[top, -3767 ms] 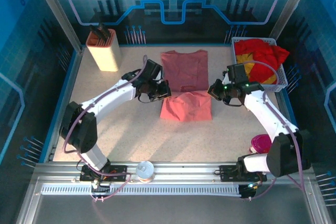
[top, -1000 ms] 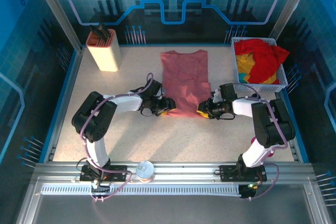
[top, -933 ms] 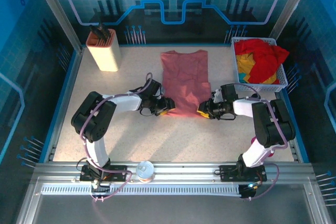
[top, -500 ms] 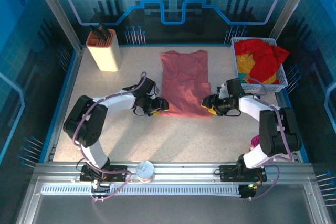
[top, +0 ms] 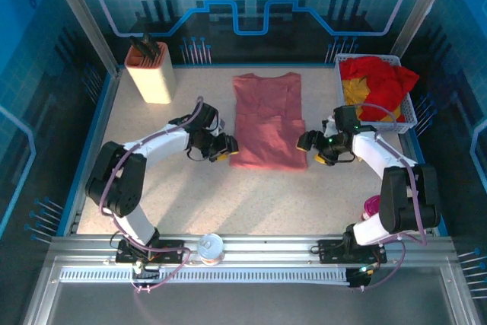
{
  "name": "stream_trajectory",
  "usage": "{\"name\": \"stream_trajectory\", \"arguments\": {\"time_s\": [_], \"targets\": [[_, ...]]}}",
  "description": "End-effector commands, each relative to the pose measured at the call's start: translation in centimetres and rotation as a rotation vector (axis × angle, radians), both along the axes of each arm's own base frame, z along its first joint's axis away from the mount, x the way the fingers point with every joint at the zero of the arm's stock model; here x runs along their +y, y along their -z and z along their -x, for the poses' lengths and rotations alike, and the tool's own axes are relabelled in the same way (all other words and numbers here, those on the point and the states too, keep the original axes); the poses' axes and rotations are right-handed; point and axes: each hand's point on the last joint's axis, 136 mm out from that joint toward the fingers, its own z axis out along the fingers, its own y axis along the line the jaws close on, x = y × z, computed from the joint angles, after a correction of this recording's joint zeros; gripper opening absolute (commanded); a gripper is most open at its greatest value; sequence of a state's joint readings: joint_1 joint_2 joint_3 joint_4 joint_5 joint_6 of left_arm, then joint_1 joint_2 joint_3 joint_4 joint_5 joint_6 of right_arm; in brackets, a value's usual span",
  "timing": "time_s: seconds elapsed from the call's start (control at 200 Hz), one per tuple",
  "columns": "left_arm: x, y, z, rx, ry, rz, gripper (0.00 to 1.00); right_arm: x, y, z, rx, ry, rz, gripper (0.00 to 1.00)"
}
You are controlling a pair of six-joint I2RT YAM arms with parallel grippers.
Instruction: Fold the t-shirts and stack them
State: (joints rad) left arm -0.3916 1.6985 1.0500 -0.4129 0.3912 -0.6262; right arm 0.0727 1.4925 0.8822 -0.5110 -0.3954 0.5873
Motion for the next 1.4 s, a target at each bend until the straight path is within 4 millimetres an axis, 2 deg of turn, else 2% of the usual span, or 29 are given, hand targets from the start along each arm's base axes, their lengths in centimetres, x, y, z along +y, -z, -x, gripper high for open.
{"name": "stream_trajectory", "arguments": {"time_s": [0.0,0.095,0.21,0.63,1.101,1.111,1.136,1.396], "targets": [[0.0,2.1,1.1,0.052,0.010,-0.010,0.45,-0.3,2.7,2.4,0.101,0.004,0.033,0.72],[-0.1,3.1,1.0,0.062,0.010,-0.034,0.43,0.5,3.6,2.8,0.114,-0.018,0.053,0.64],[-0.3,4.1,0.9,0.081,0.022,-0.079,0.40,1.0,4.5,2.6,0.127,-0.038,0.101,0.60],[-1.4,5.1,0.2,0.090,0.028,-0.116,0.38,2.6,5.8,1.9,0.136,-0.068,0.119,0.46],[-1.5,5.5,-1.3,0.071,0.009,-0.135,0.25,3.0,5.9,1.5,0.128,-0.074,0.131,0.28],[-1.6,5.4,-1.4,0.071,0.009,-0.133,0.25,3.1,5.3,0.8,0.108,-0.073,0.128,0.28],[-1.6,5.5,-1.5,0.069,0.009,-0.133,0.25,3.1,5.0,0.5,0.099,-0.073,0.129,0.28],[-1.8,5.3,-2.2,0.058,0.002,-0.134,0.21,3.0,4.4,-0.4,0.077,-0.073,0.150,0.24]]}}
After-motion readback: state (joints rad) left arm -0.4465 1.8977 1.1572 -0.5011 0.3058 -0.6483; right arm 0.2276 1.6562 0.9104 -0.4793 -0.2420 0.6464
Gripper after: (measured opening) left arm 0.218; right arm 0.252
